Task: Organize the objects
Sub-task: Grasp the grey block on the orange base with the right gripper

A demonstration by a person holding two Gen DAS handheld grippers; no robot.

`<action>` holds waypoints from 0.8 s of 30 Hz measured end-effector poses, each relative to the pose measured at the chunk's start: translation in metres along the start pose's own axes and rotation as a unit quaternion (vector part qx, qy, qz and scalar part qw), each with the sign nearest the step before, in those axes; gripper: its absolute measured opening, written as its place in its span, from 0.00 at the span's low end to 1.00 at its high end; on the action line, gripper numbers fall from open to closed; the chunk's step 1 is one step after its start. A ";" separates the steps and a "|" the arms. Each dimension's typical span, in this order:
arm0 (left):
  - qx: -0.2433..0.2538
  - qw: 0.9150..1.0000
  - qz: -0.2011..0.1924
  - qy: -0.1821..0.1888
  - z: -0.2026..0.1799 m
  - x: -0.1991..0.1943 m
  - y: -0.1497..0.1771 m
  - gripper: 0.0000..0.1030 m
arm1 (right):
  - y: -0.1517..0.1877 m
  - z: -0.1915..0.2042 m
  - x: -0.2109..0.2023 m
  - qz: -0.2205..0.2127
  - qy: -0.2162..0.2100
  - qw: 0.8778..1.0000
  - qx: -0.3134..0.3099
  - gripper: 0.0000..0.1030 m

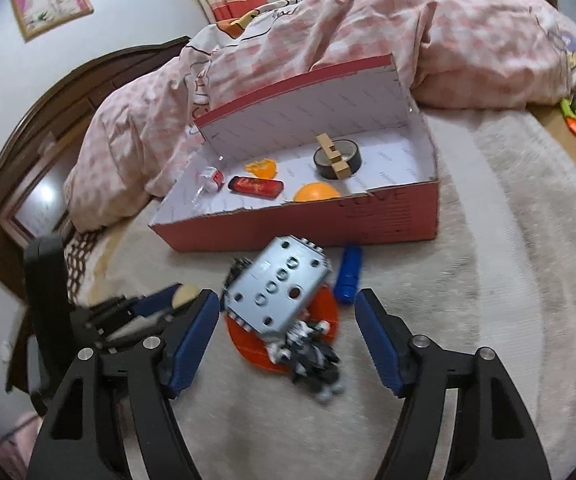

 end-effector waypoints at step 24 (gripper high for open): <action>0.005 1.000 -0.001 -0.002 -0.002 0.001 0.001 0.41 | -0.003 0.014 0.025 0.000 0.031 0.999 -0.019 0.50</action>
Point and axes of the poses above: each gripper's, at about its wrist camera, not at the fingertips, and x roughly the way its jaws point, z to its left, y to its underside, the point moved 2 cm from there along x, roughly the way its jaws point, and after that the axes turned 7 degrees about x, right-handed, at the moved point
